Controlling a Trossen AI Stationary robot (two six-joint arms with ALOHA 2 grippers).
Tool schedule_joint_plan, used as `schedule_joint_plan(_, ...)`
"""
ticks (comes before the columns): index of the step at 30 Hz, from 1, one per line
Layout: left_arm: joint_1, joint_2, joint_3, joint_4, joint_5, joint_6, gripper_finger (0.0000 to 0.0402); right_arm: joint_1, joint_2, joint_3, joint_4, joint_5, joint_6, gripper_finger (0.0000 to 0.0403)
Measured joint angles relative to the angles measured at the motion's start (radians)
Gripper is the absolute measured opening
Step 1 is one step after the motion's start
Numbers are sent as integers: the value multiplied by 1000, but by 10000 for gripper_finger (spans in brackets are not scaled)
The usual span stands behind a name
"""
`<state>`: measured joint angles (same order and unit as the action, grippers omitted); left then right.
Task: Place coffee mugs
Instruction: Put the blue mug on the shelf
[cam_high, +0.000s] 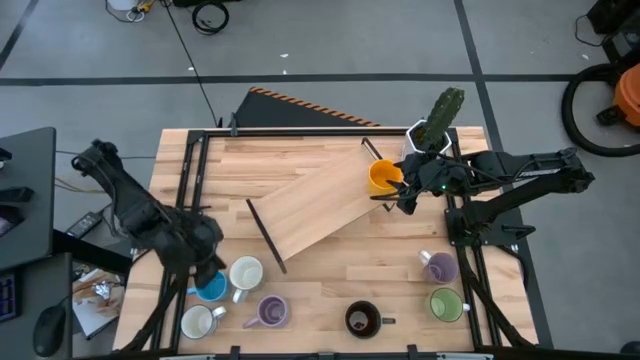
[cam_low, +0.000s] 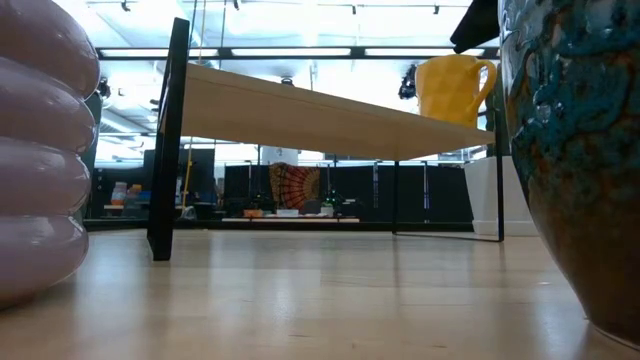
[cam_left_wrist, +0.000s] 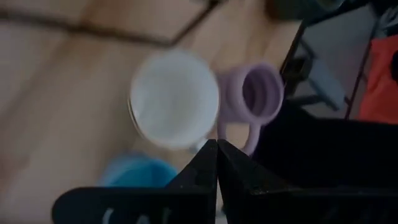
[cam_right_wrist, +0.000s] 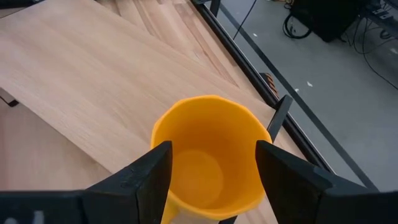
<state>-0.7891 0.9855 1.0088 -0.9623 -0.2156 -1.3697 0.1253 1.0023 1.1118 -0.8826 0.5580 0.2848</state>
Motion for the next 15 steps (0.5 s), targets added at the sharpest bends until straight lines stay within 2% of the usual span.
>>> schedule_joint_plan(4,-50,85,0,15,24,-75,16,0,0,0,0,3,-10,236)
schedule_joint_plan(10,-68,204,-1,33,137,-234,16,0,0,0,0,7,-38,236)
schedule_joint_plan(15,-67,275,-1,103,187,-350,43,0,0,0,39,9,-86,236)
